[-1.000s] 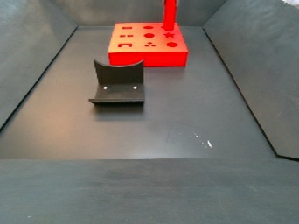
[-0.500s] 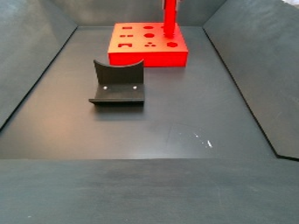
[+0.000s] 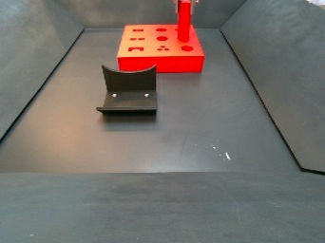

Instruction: Insert the star object.

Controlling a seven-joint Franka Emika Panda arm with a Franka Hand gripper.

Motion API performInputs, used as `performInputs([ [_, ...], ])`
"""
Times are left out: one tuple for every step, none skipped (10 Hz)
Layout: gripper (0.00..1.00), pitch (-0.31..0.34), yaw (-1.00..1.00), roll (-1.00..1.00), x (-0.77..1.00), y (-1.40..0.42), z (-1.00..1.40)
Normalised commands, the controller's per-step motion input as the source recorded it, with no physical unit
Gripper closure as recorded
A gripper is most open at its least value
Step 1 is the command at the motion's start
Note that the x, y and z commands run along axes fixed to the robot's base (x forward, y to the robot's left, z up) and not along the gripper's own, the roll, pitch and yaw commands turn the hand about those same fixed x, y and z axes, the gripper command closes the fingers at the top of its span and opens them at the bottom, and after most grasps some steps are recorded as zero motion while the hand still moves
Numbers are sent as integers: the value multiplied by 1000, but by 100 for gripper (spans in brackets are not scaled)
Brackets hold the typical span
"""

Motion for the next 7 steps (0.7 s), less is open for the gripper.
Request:
performInputs([
  [100, -34, 6, 0, -37, -63, -66],
  [100, -27, 137, 0, 0, -117, -66],
  [100, -14, 109, 0, 0, -80, -83],
  [100, -6, 57, 0, 0, -46, -89],
  [100, 0, 0, -9, 94, 0, -220],
  [100, 7, 0, 0, 251, 0, -434],
  [100, 0, 0, 0, 214, 0, -554],
])
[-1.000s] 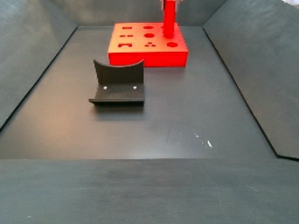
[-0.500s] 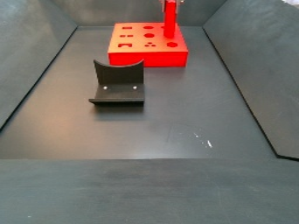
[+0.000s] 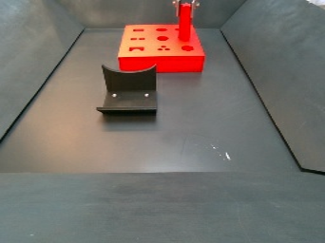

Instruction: Insert the star object.

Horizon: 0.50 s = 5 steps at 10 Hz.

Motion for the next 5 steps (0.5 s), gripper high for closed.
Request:
performInputs([
  [100, 19, 0, 26, 309, 0, -609],
  [100, 130, 0, 147, 349, -6, -629],
  [100, 296, -71, 249, 377, -3, -454],
  [100, 331, -186, 226, 403, 0, -389],
  [100, 244, -291, 111, 366, -54, -631],
])
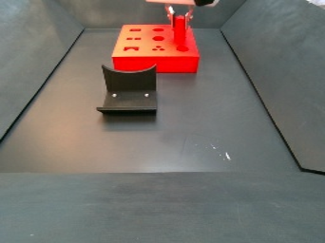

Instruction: Insert the star object.

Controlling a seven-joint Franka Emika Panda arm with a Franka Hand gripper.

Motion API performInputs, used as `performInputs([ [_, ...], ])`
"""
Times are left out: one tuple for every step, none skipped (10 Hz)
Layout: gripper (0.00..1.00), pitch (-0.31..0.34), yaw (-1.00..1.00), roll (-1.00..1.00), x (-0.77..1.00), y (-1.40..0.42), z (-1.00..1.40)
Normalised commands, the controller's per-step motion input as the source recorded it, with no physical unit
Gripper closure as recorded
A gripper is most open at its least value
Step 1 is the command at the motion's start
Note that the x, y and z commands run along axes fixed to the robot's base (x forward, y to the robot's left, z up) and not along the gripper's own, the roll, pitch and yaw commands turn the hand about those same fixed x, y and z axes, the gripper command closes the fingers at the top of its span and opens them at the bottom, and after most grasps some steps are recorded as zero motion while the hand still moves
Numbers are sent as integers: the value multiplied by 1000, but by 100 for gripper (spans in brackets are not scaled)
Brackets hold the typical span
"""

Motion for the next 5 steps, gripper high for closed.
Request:
performInputs([
  [100, 60, -340, 0, 151, -20, -1000],
  [100, 0, -329, 0, 37, -11, -1000],
  [100, 0, -311, 13, 0, 0, -1000],
  [100, 0, -194, 157, -63, 0, -889],
  [100, 0, 0, 0, 0, 0, 0],
])
